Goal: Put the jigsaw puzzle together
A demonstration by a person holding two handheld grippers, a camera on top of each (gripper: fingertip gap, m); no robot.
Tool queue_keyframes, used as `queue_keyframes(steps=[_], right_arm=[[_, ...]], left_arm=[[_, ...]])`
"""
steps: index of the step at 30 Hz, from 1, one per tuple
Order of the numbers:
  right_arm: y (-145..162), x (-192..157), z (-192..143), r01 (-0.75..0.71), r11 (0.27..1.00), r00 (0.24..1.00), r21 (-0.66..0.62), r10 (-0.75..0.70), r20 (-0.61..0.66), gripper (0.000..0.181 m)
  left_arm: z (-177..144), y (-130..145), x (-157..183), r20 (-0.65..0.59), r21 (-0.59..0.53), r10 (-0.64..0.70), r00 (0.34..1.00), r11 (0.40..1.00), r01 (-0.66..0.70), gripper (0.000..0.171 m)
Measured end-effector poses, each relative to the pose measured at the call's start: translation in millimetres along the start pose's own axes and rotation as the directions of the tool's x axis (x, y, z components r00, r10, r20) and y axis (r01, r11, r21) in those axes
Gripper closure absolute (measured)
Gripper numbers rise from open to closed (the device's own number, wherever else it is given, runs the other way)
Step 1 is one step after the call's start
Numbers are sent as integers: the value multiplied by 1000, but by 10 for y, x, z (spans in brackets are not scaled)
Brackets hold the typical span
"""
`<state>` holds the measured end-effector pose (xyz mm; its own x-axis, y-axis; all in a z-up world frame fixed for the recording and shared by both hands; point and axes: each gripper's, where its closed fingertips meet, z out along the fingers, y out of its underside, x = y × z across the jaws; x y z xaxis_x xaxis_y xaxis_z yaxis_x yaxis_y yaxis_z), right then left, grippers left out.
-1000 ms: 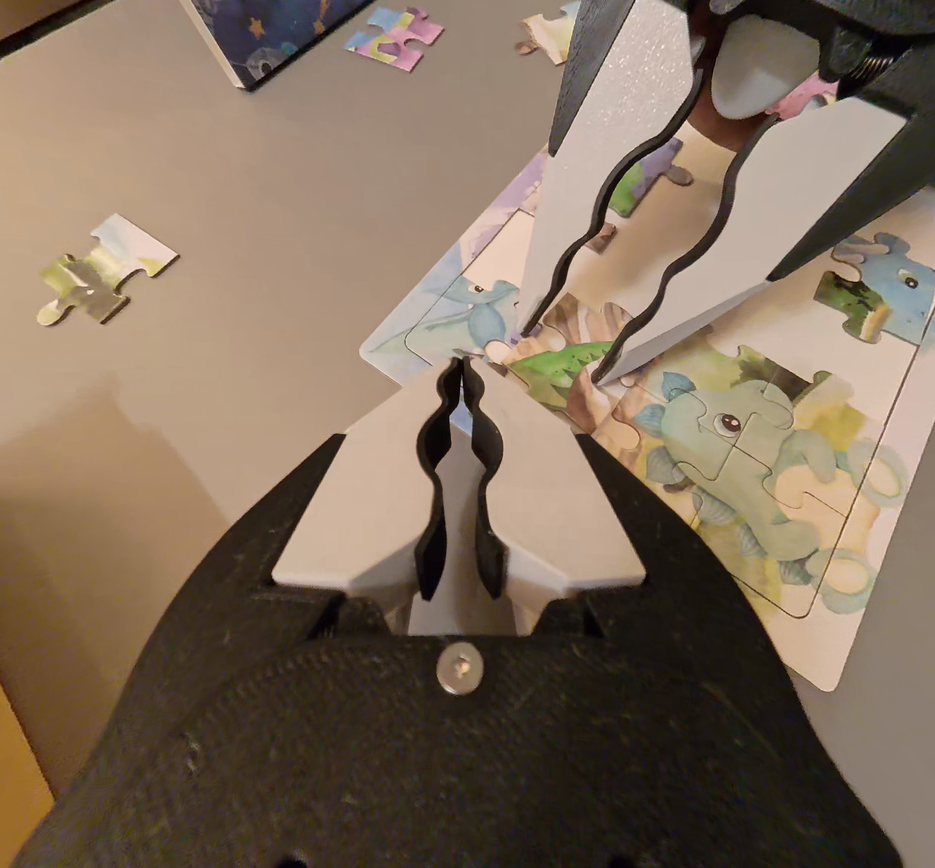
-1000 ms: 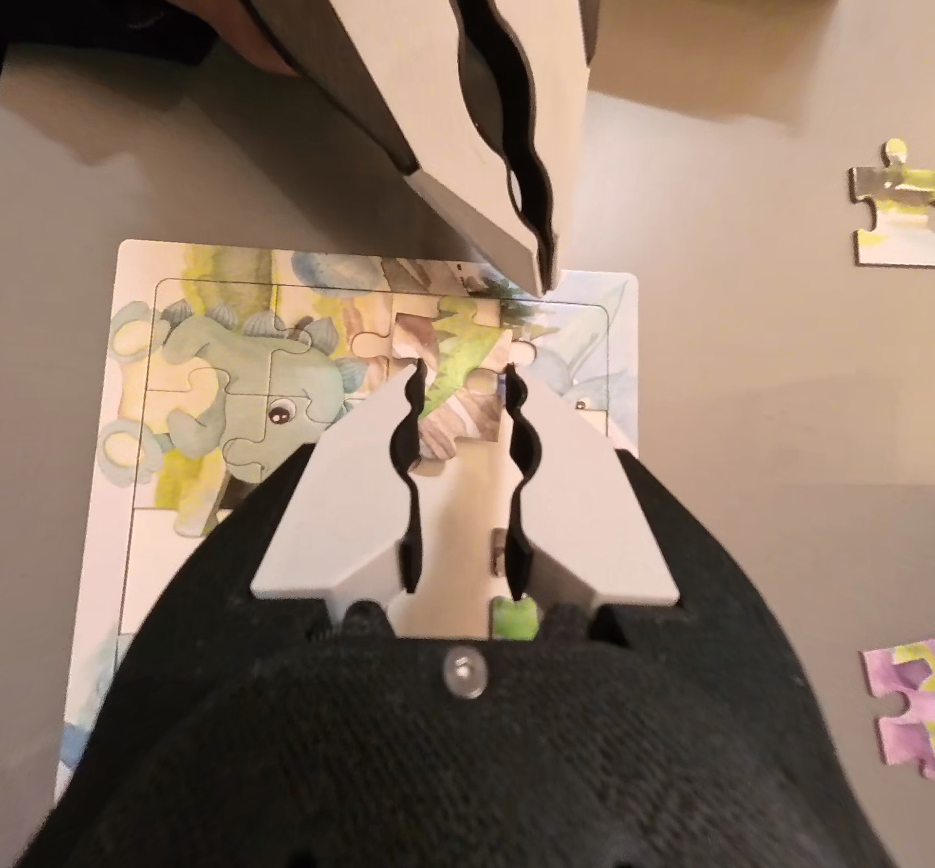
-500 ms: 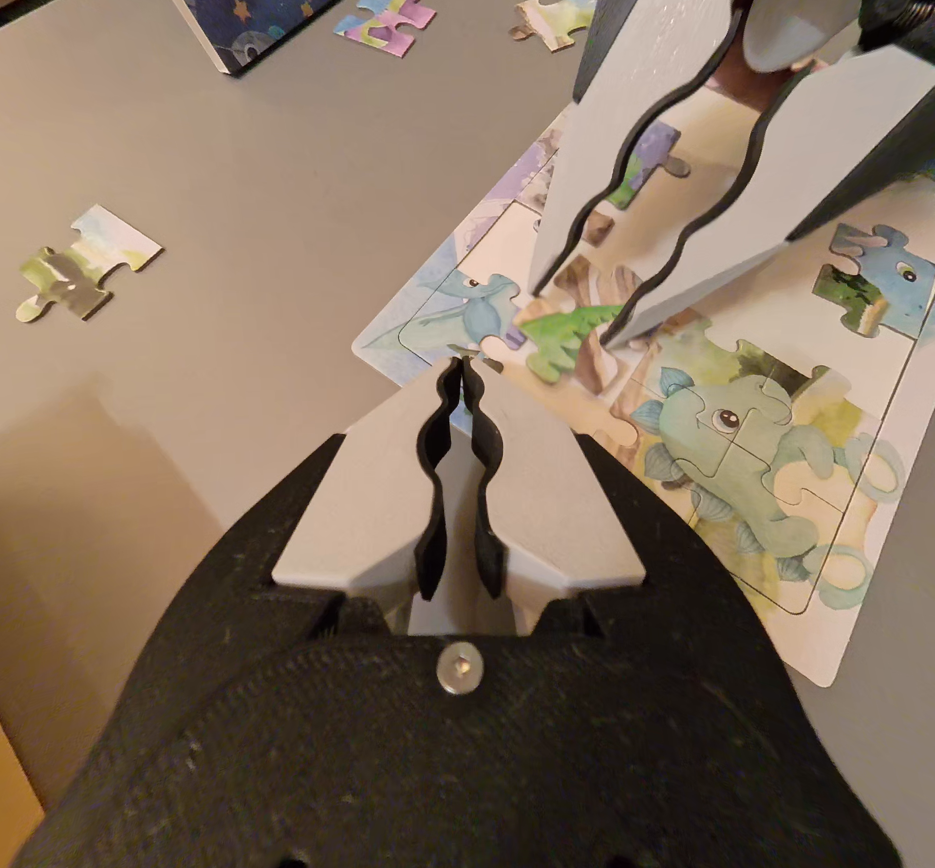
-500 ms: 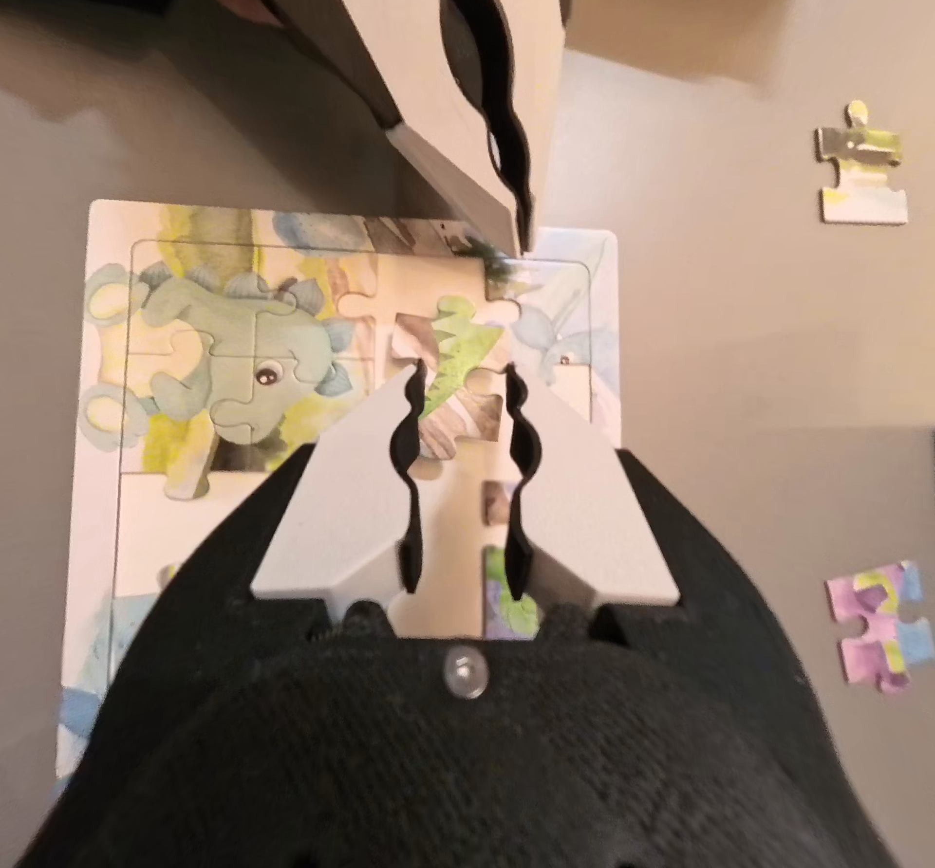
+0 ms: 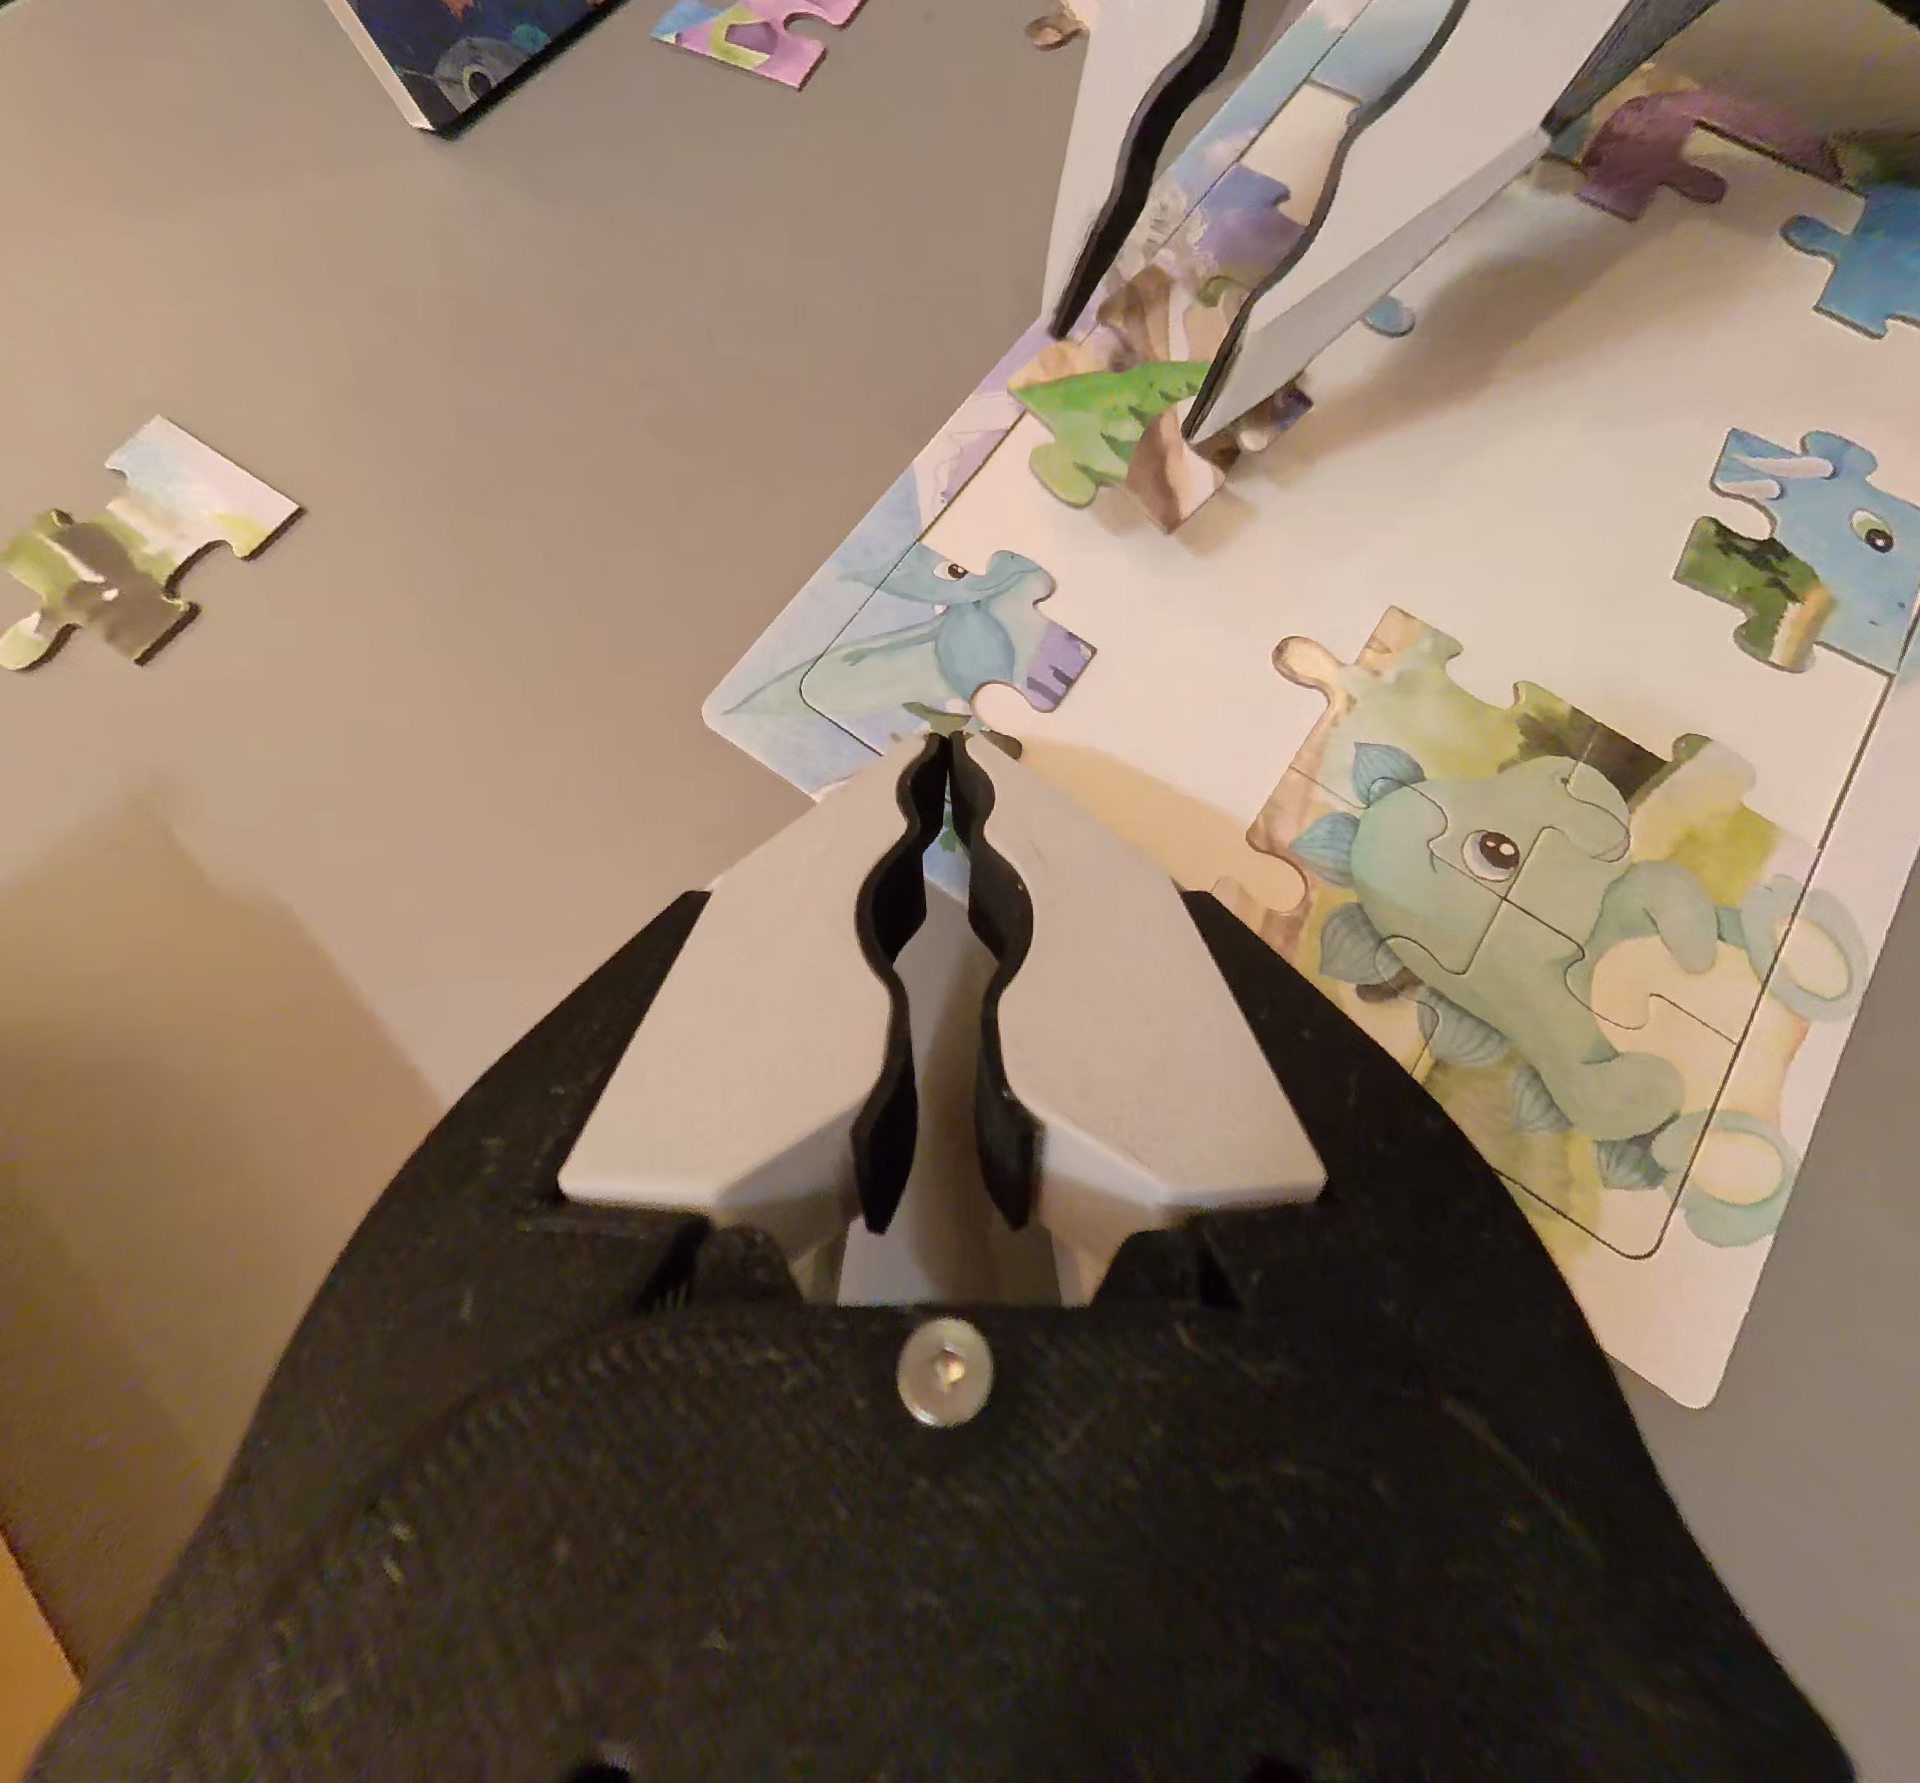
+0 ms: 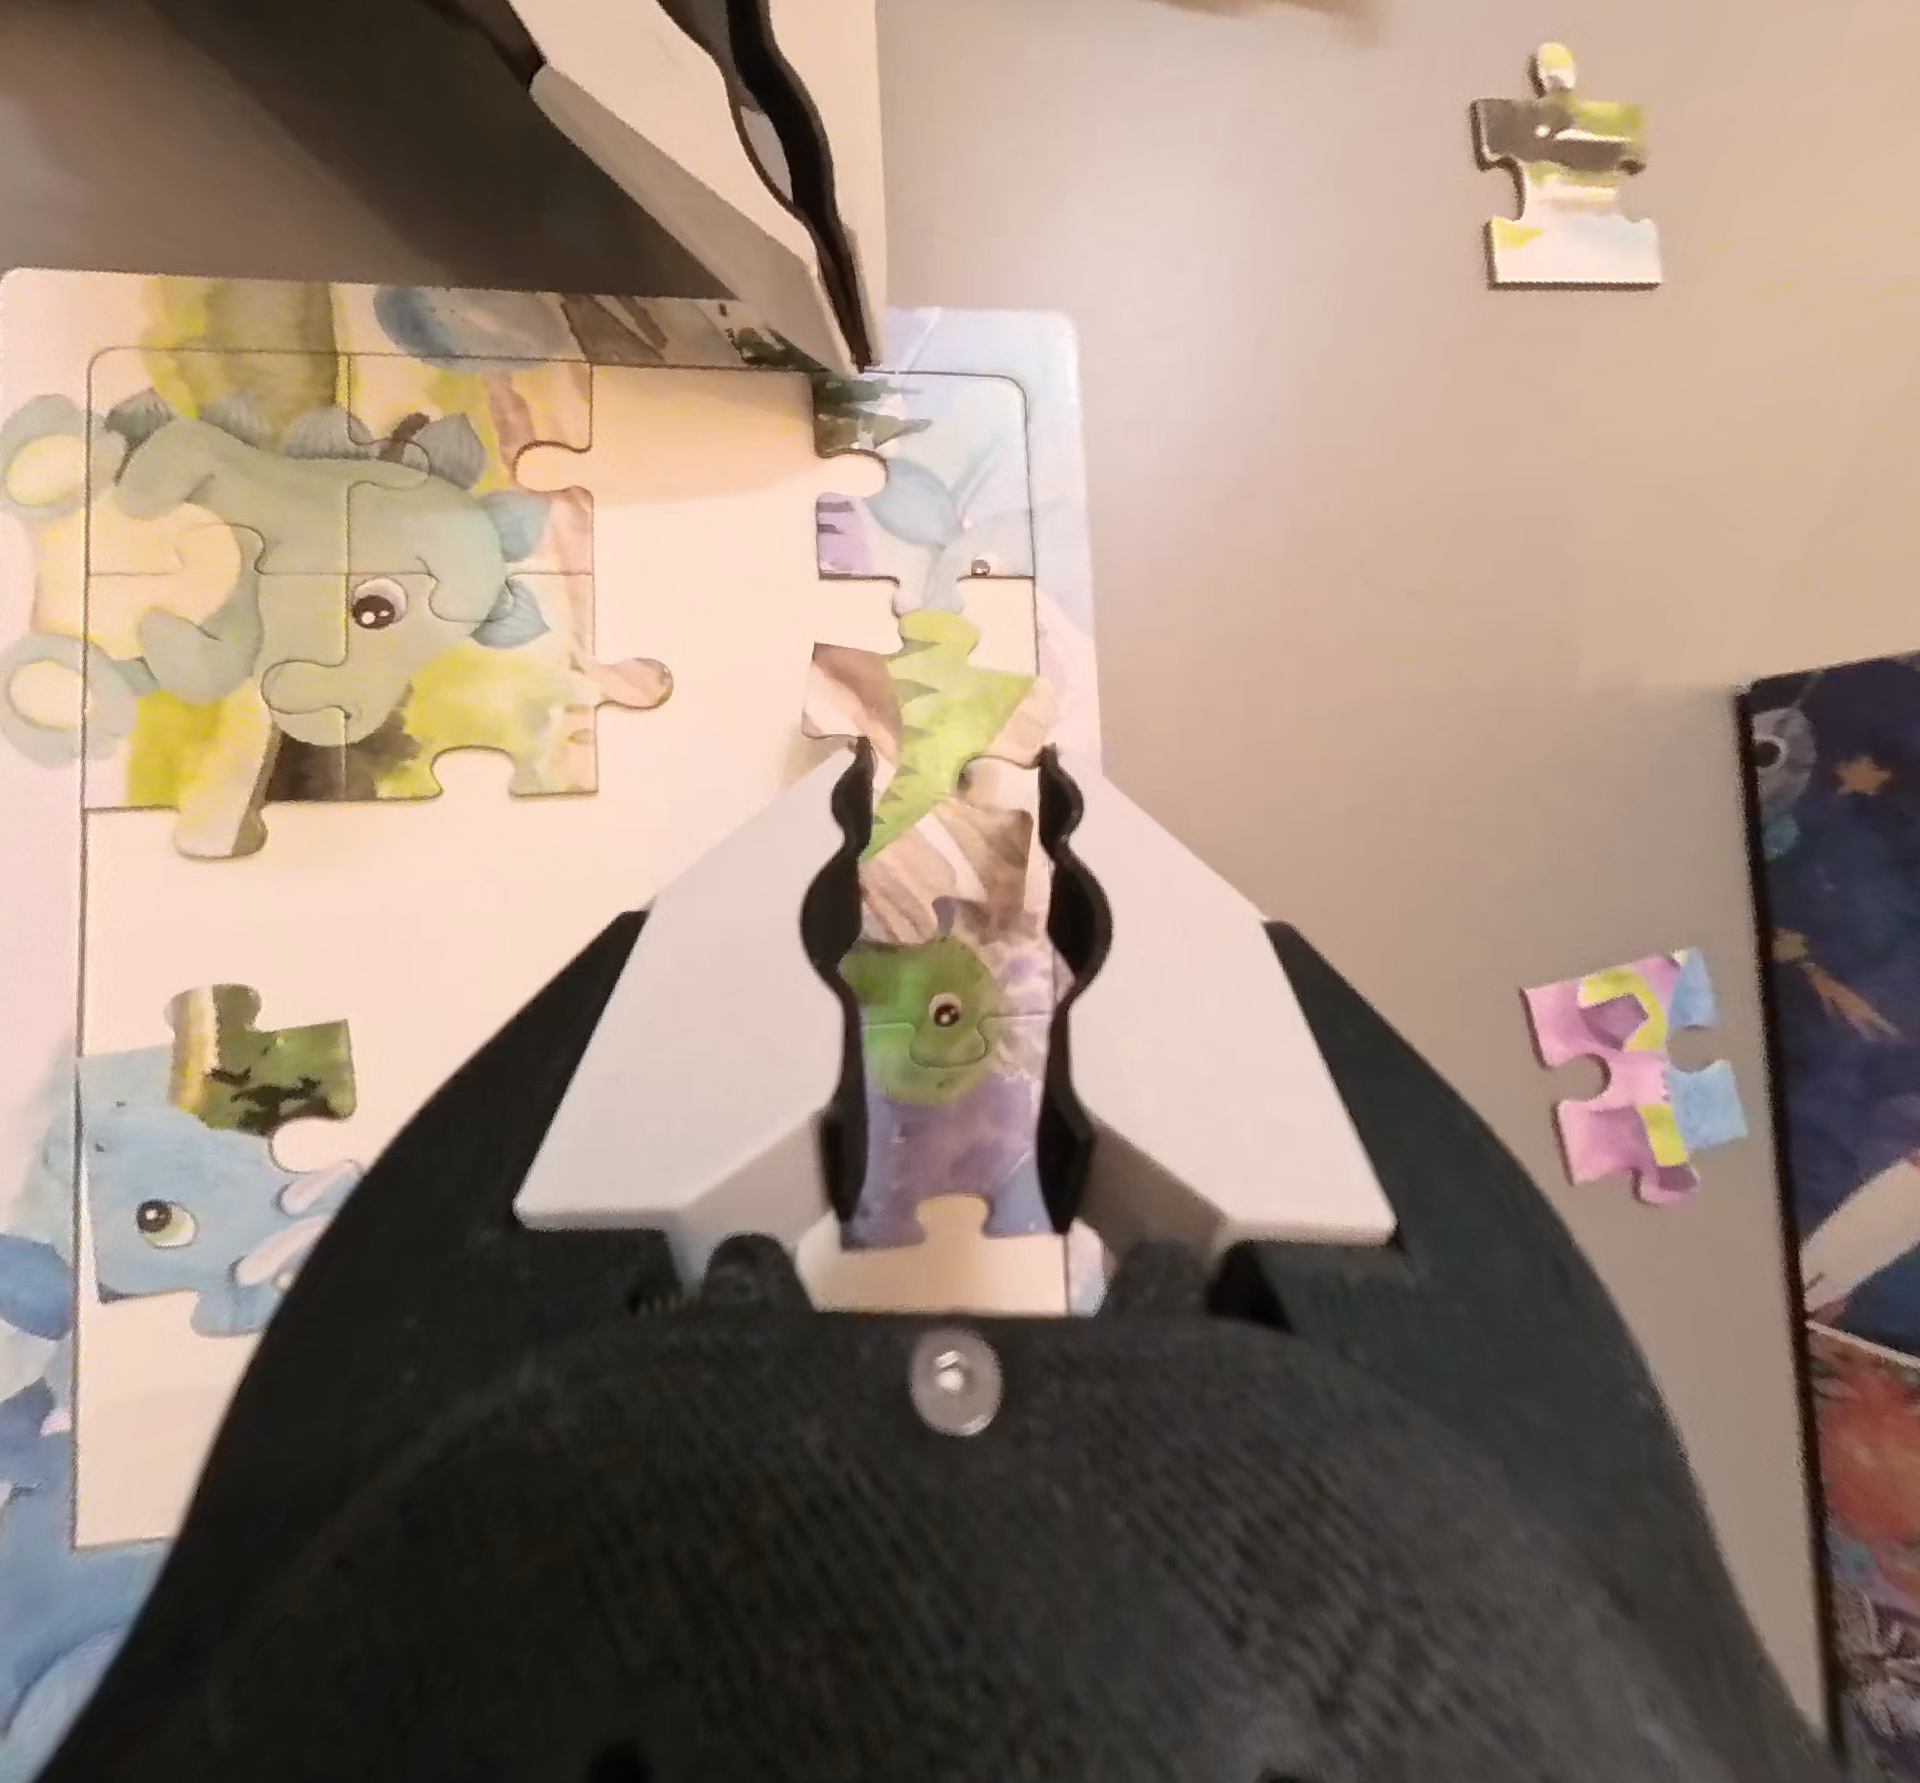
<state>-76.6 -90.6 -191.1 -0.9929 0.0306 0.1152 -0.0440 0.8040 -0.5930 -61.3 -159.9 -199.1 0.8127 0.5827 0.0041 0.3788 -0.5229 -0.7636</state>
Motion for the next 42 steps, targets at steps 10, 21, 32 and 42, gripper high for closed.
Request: queue_keyframes(steps=[10, 21, 32, 42], right_arm=[[-63, -152, 22, 15, 1000, 999, 23, -16, 46, 151], [-311, -459, 285, 121, 992, 986, 18, -123, 111, 151], [-69, -372, 167, 87, 996, 992, -11, -86, 95, 151], [-44, -389, 90, 87, 996, 993, -17, -86, 84, 151]], left_arm=[[2, 4, 9, -2, -1, 6, 1000, 1000, -6, 171], [15, 17, 13, 1, -13, 15, 1000, 1000, -15, 171], [16, 15, 20, 0, -13, 20, 1000, 1000, -20, 171], [19, 19, 22, 0, -15, 23, 1000, 1000, -23, 171]])
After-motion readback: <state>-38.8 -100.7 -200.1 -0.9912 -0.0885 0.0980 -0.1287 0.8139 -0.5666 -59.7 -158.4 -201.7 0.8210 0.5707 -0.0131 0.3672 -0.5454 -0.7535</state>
